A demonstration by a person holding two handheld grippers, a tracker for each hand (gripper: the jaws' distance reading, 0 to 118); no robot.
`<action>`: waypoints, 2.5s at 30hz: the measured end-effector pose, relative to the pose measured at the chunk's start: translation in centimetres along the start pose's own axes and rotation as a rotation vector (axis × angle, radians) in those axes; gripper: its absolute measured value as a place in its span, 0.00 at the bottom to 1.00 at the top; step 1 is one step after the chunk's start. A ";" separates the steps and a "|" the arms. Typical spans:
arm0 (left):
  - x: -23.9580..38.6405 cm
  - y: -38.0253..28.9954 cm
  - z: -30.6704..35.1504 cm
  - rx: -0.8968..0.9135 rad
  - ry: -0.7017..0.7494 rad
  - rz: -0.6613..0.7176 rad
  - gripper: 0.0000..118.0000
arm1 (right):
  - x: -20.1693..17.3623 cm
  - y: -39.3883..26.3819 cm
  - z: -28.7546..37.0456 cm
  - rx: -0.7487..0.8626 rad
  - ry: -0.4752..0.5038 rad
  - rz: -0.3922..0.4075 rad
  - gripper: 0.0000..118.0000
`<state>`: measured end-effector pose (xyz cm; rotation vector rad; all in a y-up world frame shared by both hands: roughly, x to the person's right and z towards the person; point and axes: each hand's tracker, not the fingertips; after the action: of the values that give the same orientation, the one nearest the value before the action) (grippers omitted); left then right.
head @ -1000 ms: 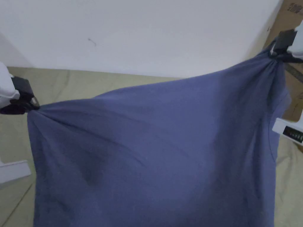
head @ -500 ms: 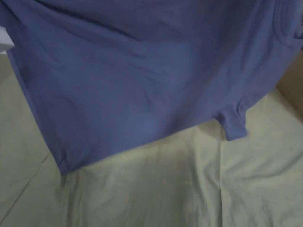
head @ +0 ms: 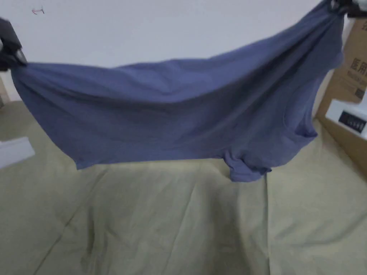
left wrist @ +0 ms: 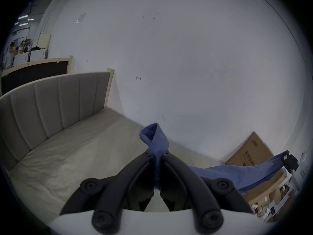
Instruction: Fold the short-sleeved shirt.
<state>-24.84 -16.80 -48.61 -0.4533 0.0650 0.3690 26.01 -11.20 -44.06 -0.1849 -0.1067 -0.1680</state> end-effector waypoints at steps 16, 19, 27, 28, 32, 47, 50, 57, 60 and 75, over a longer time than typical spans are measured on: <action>-11.2 -26.5 13.2 -0.446 0.101 0.047 0.03 | 8.5 -24.1 21.5 -0.401 -0.106 -0.159 0.02; -12.5 -29.1 15.6 -0.494 0.107 0.075 0.03 | 9.6 -27.6 24.6 -0.478 -0.169 -0.182 0.02; -14.8 -31.5 19.8 -0.535 0.098 0.034 0.03 | 11.7 -32.0 31.6 -0.569 -0.230 -0.238 0.02; -15.3 -31.6 20.2 -0.539 0.095 0.036 0.03 | 11.8 -32.4 32.4 -0.584 -0.236 -0.246 0.02; -16.1 -32.1 21.4 -0.560 0.086 0.041 0.03 | 12.0 -33.6 34.9 -0.621 -0.242 -0.245 0.02; -15.8 -34.2 20.7 -0.602 0.107 -0.097 0.71 | 12.0 -34.8 35.1 -0.710 -0.302 -0.195 0.67; -16.3 -32.3 21.2 -0.586 0.044 -0.077 0.94 | 12.2 -33.5 35.7 -0.697 -0.297 -0.185 0.89; -16.6 -28.1 21.7 -0.503 0.028 0.023 0.95 | 13.2 -30.2 35.5 -0.723 -0.281 -0.171 0.89; -15.9 -26.5 20.8 -0.499 -0.003 0.044 0.91 | 12.7 -28.7 34.7 -0.755 -0.251 -0.164 0.86; -7.2 -20.1 -1.4 -0.864 0.055 -0.039 0.00 | 7.7 -26.5 21.4 -0.889 -0.086 -0.033 0.01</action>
<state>-24.30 -36.56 -40.48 -1.3165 -0.0551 0.3343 27.00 -34.01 -17.62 -1.0772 -0.1148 -0.2320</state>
